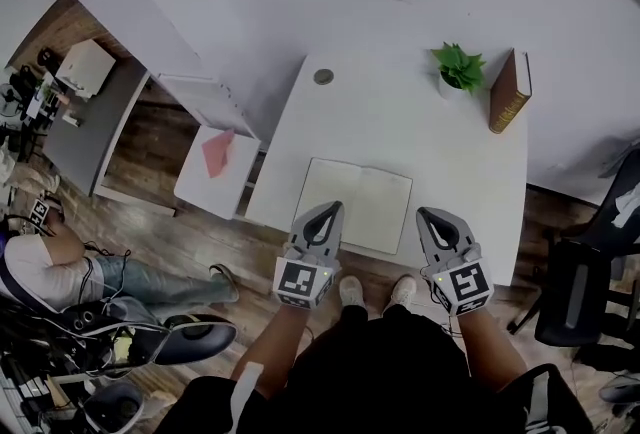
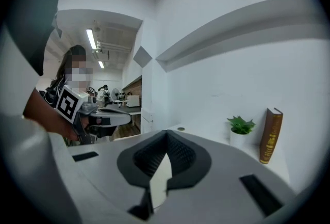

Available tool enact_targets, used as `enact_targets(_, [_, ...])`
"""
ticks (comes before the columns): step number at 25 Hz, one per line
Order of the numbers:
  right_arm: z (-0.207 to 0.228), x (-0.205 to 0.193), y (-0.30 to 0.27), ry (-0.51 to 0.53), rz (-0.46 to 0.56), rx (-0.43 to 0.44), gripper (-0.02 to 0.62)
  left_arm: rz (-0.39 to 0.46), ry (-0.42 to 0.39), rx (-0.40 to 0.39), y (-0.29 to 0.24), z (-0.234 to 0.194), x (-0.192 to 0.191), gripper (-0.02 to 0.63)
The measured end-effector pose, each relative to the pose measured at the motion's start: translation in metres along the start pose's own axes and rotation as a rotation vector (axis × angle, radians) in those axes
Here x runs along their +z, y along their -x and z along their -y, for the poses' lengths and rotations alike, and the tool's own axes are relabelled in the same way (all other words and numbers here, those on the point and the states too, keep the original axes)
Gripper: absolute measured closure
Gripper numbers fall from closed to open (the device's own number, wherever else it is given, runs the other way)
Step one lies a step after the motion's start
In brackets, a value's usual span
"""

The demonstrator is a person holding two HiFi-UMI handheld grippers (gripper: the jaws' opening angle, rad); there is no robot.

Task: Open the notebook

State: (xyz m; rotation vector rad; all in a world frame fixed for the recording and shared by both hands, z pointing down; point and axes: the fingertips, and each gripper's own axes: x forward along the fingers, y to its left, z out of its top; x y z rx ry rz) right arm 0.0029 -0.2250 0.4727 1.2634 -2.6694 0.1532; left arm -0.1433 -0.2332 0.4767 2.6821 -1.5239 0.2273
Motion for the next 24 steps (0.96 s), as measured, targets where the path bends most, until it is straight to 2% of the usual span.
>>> enact_targets(6, [0.010, 0.012, 0.008, 0.016, 0.026, -0.030, 0.594, -0.009, -0.027, -0.037, -0.006, 0.016, 0.004, 0.600])
enact_targets(18, [0.011, 0.019, 0.009, 0.043, 0.061, -0.029, 0.594, -0.034, -0.047, -0.004, -0.005, 0.015, -0.004, 0.600])
enact_targets(24, [0.010, 0.019, 0.010, 0.057, 0.061, -0.023, 0.594, -0.062, -0.031, -0.016, -0.004, 0.018, -0.011, 0.600])
